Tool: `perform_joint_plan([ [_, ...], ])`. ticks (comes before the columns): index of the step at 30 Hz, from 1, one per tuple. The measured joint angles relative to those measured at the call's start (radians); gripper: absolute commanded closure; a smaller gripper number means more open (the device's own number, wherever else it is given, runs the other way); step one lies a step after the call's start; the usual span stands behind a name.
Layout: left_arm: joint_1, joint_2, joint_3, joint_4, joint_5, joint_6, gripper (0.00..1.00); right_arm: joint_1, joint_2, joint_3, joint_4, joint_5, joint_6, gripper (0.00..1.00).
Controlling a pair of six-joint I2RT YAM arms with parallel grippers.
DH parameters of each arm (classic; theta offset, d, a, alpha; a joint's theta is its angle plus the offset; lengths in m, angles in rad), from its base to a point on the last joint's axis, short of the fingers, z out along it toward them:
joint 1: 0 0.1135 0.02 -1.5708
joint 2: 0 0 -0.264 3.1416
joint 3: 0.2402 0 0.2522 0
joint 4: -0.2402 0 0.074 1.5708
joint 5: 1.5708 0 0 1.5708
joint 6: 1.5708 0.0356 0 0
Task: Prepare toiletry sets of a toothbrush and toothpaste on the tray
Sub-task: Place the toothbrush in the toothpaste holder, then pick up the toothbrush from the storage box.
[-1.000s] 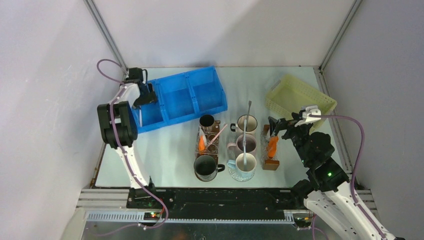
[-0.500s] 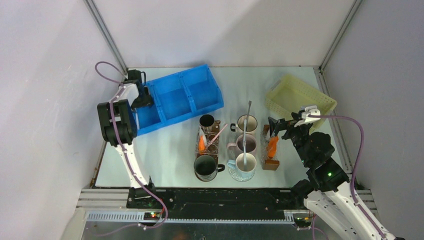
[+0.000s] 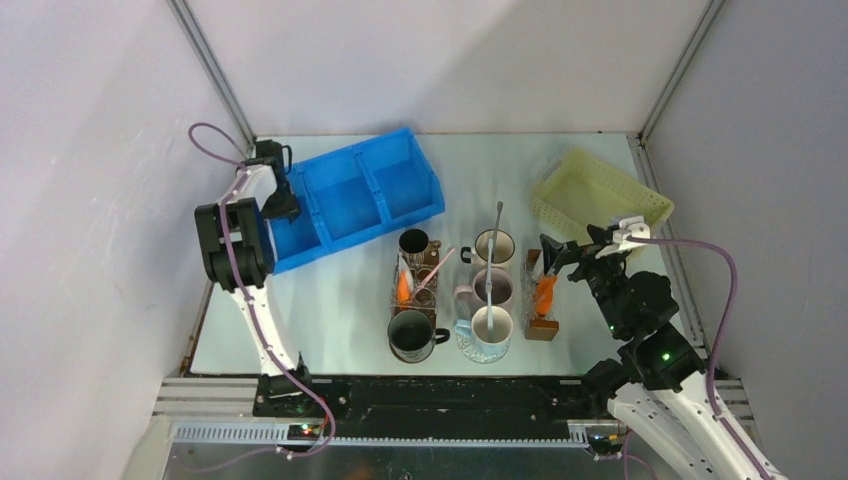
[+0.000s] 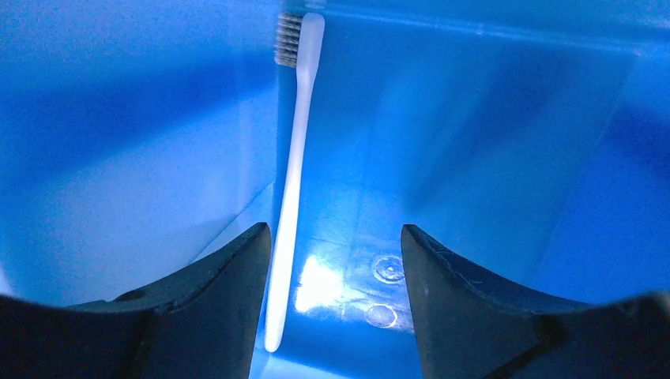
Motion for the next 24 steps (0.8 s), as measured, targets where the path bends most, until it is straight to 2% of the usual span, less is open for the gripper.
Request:
perform_joint_plan([
  [5,0.003,-0.010,-0.049,0.012,-0.002,-0.007,0.41,0.000,-0.029,-0.001,0.000,0.000,-0.004,0.00],
  [9,0.008,-0.053,-0.106,-0.002,-0.010,-0.006,0.40,0.000,-0.051,-0.003,-0.001,0.000,-0.007,0.00],
  [16,0.013,-0.106,-0.185,-0.031,-0.013,-0.007,0.45,0.000,-0.097,-0.004,-0.015,0.001,-0.008,0.00],
  [24,0.043,-0.171,-0.286,0.002,0.036,-0.010,0.59,0.000,-0.140,-0.005,-0.040,0.002,-0.008,0.00],
])
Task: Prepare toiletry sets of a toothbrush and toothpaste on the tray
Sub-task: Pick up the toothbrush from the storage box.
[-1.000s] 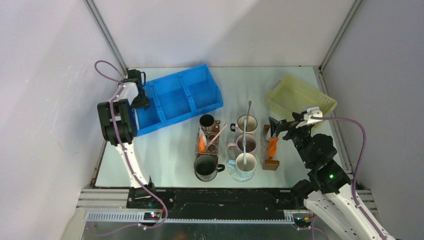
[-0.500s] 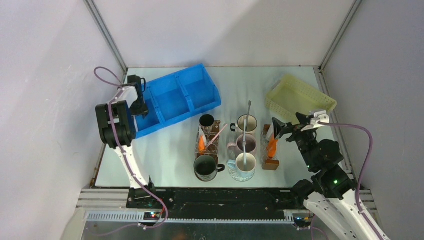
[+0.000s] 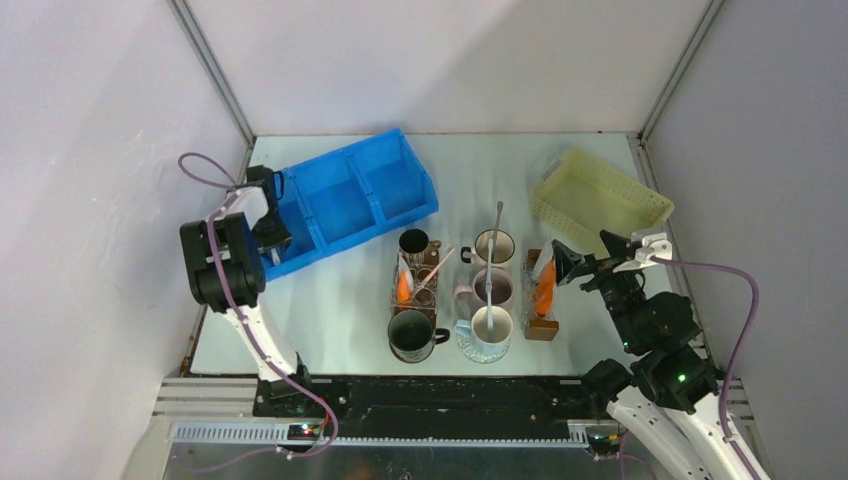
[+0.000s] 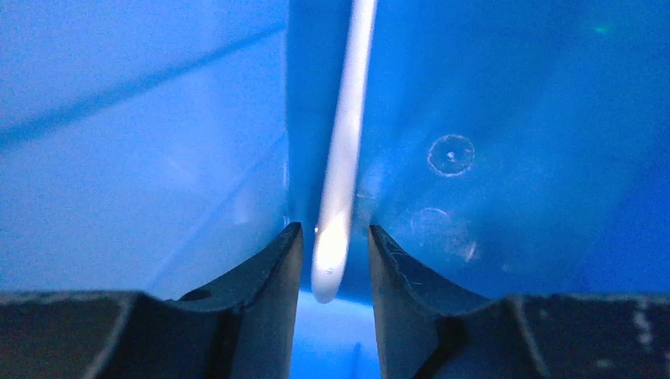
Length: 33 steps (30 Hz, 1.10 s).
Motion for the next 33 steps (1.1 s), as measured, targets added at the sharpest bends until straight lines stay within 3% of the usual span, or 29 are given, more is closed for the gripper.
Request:
perform_joint_plan([
  [12,0.036,-0.045,-0.065,0.037,0.071,0.012,0.98,0.000,-0.016,-0.002,-0.006,0.002,0.000,0.00],
  [23,0.036,-0.075,-0.072,0.082,0.191,0.023,1.00,0.000,-0.023,-0.002,-0.010,0.003,-0.007,0.00],
  [33,0.036,-0.338,-0.151,0.189,0.254,0.017,1.00,0.000,-0.032,-0.002,-0.009,-0.014,-0.014,0.00],
])
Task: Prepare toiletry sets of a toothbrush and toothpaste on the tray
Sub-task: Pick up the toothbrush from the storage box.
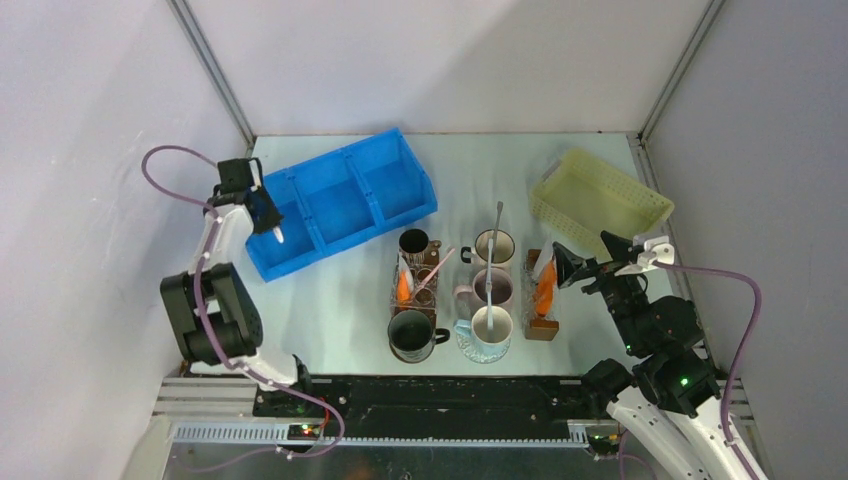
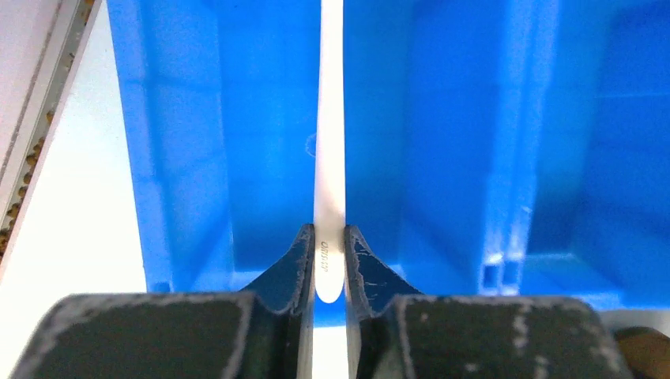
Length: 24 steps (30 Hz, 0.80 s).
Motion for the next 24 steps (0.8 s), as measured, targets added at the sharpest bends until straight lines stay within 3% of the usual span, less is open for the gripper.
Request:
perform_joint_plan([
  [12,-0.042,-0.419,-0.200,0.128,0.093,0.008,1.00,0.000,0.032,0.020,-0.006,-0.141,-0.001,0.00],
  [24,-0.233,-0.829,-0.312,0.196,0.235,0.111,1.00,0.000,0.231,0.201,-0.040,-0.403,0.000,0.00],
])
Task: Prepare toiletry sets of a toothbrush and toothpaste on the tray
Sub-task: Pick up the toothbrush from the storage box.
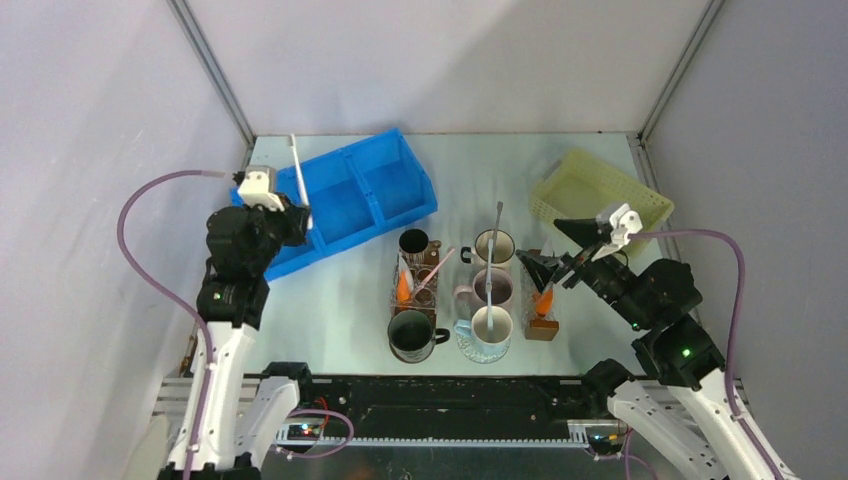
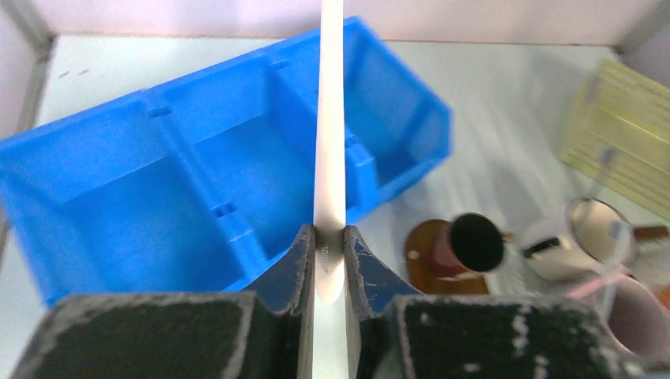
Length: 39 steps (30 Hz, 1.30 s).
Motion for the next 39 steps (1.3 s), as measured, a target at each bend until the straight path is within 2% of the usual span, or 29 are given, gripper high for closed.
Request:
perform_joint_plan([
  [5,-0.170,-0.072,-0.002,0.016,0.052,0.027,1.00,0.000,0.063,0.028,0.006,-0.170,0.001,0.00],
  [10,-0.348,-0.105,-0.002,0.034,0.075,0.051,1.00,0.002,0.139,0.083,0.049,-0.300,0.002,0.05],
  [17,-0.568,-0.097,-0.002,0.068,0.090,0.081,1.00,0.035,0.238,0.167,0.120,-0.398,0.004,0.13],
  [22,-0.718,-0.058,0.009,0.073,0.089,0.127,1.00,0.066,0.320,0.239,0.135,-0.449,-0.007,0.15],
  [30,-0.867,0.025,0.076,0.067,0.087,0.212,1.00,0.106,0.426,0.293,0.136,-0.507,-0.055,0.21],
  [39,-0.944,0.077,0.148,0.026,0.089,0.290,1.00,0.117,0.460,0.308,0.148,-0.571,-0.063,0.30],
])
